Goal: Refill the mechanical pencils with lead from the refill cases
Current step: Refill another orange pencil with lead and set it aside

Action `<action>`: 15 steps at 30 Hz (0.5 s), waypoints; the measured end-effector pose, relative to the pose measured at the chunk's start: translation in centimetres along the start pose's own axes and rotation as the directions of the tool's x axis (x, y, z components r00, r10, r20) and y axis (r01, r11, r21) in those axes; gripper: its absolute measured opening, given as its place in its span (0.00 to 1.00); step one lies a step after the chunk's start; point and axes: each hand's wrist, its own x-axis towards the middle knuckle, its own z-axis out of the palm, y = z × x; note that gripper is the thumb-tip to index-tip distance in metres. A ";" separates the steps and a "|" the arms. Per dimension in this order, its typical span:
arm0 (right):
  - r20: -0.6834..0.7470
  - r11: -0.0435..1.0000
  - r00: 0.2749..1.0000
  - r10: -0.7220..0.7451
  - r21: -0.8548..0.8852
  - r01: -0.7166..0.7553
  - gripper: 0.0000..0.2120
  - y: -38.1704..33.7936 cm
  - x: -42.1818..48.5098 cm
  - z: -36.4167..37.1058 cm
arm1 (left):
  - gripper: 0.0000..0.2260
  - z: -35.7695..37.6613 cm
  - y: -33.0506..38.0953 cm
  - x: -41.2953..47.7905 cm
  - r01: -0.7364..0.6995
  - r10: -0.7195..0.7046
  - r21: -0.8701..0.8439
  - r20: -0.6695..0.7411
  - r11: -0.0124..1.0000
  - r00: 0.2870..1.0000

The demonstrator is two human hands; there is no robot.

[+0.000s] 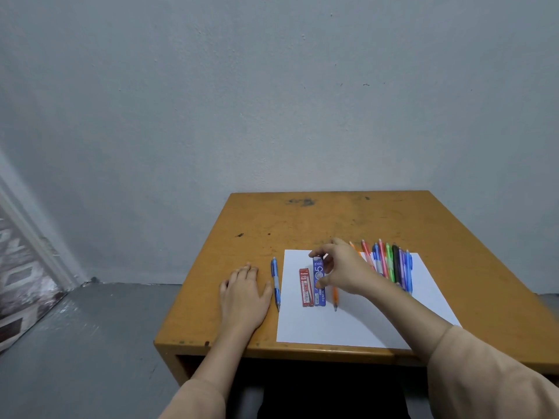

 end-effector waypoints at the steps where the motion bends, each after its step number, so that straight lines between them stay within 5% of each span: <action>1: 0.000 0.999 1.000 0.006 0.041 -0.006 0.23 -0.1 -0.1 -0.1 | 0.26 0.0 0.0 0.0 0.001 -0.001 0.000 0.000 1.000 1.000; 6: 0.018 0.962 0.999 0.034 0.271 -0.038 0.12 -0.3 -0.7 -0.7 | 0.26 -0.1 0.1 -0.1 0.007 -0.007 -0.009 0.004 1.000 1.000; 15: -0.038 0.840 0.996 0.080 0.541 -0.047 0.13 -0.7 -1.6 -1.5 | 0.20 -0.7 0.2 -0.4 -0.016 0.009 -0.101 -0.062 0.995 0.998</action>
